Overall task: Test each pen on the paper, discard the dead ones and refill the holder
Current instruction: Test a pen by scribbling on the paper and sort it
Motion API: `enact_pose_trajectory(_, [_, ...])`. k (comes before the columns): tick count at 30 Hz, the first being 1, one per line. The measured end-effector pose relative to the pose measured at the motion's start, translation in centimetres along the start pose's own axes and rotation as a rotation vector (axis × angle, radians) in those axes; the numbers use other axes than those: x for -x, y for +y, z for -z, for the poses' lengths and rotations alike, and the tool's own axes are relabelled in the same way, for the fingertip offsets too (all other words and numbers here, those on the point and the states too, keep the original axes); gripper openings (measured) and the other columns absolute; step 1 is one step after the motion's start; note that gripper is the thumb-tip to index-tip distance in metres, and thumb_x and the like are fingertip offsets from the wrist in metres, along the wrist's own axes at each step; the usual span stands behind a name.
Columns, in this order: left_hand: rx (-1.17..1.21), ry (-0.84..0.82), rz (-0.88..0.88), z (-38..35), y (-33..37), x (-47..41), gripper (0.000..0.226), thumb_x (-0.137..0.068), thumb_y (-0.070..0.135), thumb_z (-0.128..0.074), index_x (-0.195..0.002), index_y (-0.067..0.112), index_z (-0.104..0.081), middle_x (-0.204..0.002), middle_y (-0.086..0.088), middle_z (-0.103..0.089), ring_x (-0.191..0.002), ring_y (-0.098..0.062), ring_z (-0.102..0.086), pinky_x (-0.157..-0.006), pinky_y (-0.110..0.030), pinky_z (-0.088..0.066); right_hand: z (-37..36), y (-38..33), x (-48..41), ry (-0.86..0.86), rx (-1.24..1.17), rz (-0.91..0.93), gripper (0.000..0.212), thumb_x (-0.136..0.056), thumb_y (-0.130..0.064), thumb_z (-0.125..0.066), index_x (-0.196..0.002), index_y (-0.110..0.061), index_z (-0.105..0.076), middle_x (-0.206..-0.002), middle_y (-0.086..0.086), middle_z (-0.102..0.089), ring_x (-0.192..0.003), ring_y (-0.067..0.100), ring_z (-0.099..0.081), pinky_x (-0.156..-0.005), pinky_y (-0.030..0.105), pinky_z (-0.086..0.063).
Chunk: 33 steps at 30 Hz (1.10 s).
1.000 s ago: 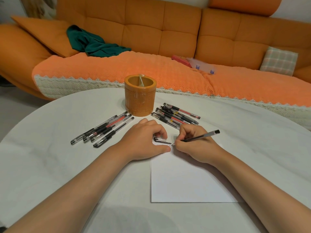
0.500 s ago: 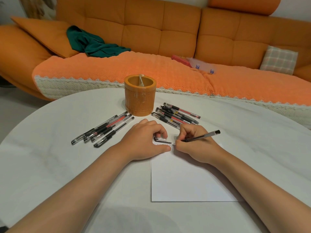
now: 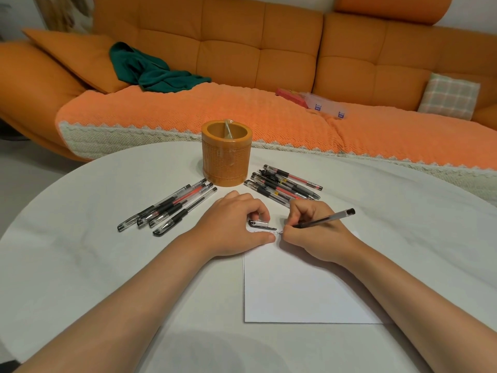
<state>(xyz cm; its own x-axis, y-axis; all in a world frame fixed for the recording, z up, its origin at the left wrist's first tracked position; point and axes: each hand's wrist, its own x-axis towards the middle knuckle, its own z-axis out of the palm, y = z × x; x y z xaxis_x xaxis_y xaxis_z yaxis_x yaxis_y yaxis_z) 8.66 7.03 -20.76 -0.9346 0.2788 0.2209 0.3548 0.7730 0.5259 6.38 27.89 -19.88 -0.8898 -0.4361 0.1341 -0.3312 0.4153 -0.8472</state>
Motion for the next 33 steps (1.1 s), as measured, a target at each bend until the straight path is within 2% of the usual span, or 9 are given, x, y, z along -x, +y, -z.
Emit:
enact_pose_trajectory(4, [-0.001, 0.001, -0.004, 0.0, -0.1, 0.0, 0.031, -0.073, 0.062, -0.071, -0.094, 0.042, -0.060, -0.090, 0.018, -0.056, -0.094, -0.005, -0.045, -0.083, -0.027, -0.041, 0.0, 0.0, 0.0, -0.001, 0.003, 0.007, 0.016, -0.069, -0.014, -0.065, -0.064, -0.006, -0.052, -0.062, 0.001, -0.052, -0.058, 0.013, -0.043, -0.054, 0.027, -0.034])
enact_pose_trajectory(8, [0.008, 0.002, -0.004, 0.0, -0.1, 0.0, 0.030, -0.073, 0.062, -0.071, -0.093, 0.043, -0.059, -0.089, 0.018, -0.055, -0.094, -0.005, -0.045, -0.084, -0.028, -0.042, 0.1, -0.2, 0.2, -0.029, 0.014, 0.009, 0.016, -0.068, -0.012, -0.064, -0.066, -0.003, -0.051, -0.065, 0.013, -0.051, -0.059, 0.014, -0.042, -0.054, 0.028, -0.033])
enact_pose_trajectory(12, [0.012, 0.001, -0.008, -0.1, -0.2, 0.0, 0.031, -0.071, 0.064, -0.069, -0.093, 0.044, -0.059, -0.089, 0.019, -0.056, -0.094, -0.004, -0.046, -0.085, -0.029, -0.044, 0.2, -0.2, 0.1, -0.038, 0.008, 0.005, 0.014, -0.070, -0.009, -0.066, -0.066, -0.003, -0.054, -0.064, 0.002, -0.053, -0.059, 0.014, -0.044, -0.054, 0.026, -0.035])
enact_pose_trajectory(16, [0.010, -0.002, -0.007, 0.0, -0.2, -0.1, 0.030, -0.072, 0.063, -0.070, -0.092, 0.044, -0.059, -0.091, 0.018, -0.056, -0.095, -0.005, -0.046, -0.086, -0.030, -0.044, 0.1, -0.1, 0.1, -0.036, 0.007, -0.004, 0.017, -0.073, -0.001, -0.067, -0.065, -0.002, -0.052, -0.063, 0.003, -0.052, -0.058, 0.013, -0.043, -0.054, 0.027, -0.034])
enact_pose_trajectory(23, [-0.001, 0.003, -0.009, 0.0, -0.1, 0.0, 0.030, -0.073, 0.062, -0.071, -0.093, 0.043, -0.059, -0.091, 0.018, -0.056, -0.094, -0.005, -0.045, -0.085, -0.029, -0.043, 0.1, -0.4, 0.1, -0.008, -0.003, -0.012, 0.017, -0.063, -0.011, -0.063, -0.063, -0.001, -0.048, -0.058, -0.001, -0.048, -0.055, 0.011, -0.040, -0.052, 0.026, -0.030])
enact_pose_trajectory(25, [0.000, 0.003, -0.011, 0.0, -0.2, 0.0, 0.031, -0.072, 0.063, -0.069, -0.092, 0.043, -0.059, -0.090, 0.018, -0.056, -0.094, -0.005, -0.046, -0.085, -0.029, -0.043, 0.2, -0.2, 0.1, 0.035, -0.082, -0.045, 0.015, -0.067, -0.010, -0.062, -0.063, -0.004, -0.049, -0.056, 0.000, -0.049, -0.052, 0.012, -0.041, -0.051, 0.025, -0.032])
enact_pose_trajectory(28, [-0.003, 0.002, -0.014, 0.0, -0.3, -0.1, 0.032, -0.072, 0.064, -0.069, -0.093, 0.041, -0.060, -0.089, 0.019, -0.056, -0.093, -0.003, -0.046, -0.084, -0.028, -0.043, 0.7, -0.1, 0.1, 0.127, -0.391, -0.100, 0.022, -0.080, 0.002, -0.061, -0.066, -0.011, -0.050, -0.054, 0.012, -0.046, -0.046, 0.018, -0.037, -0.046, 0.025, -0.028])
enact_pose_trajectory(30, [-0.016, 0.003, -0.017, 0.0, -0.2, 0.0, 0.031, -0.074, 0.062, -0.069, -0.094, 0.040, -0.059, -0.088, 0.018, -0.055, -0.094, -0.002, -0.045, -0.082, -0.026, -0.042, 1.0, -0.2, 0.0, 0.193, -0.584, -0.135, 0.025, -0.088, 0.010, -0.059, -0.073, -0.008, -0.052, -0.057, 0.013, -0.046, -0.046, 0.018, -0.036, -0.043, 0.023, -0.025])
enact_pose_trajectory(33, [-0.031, -0.007, -0.021, 0.1, -0.1, 0.1, 0.029, -0.076, 0.061, -0.068, -0.095, 0.040, -0.059, -0.088, 0.018, -0.054, -0.094, -0.003, -0.045, -0.080, -0.025, -0.041, 1.6, -0.5, -0.1, 0.245, -0.658, -0.148, 0.015, -0.092, 0.007, -0.060, -0.089, -0.006, -0.065, -0.060, 0.014, -0.051, -0.051, 0.022, -0.041, -0.041, 0.025, -0.027])
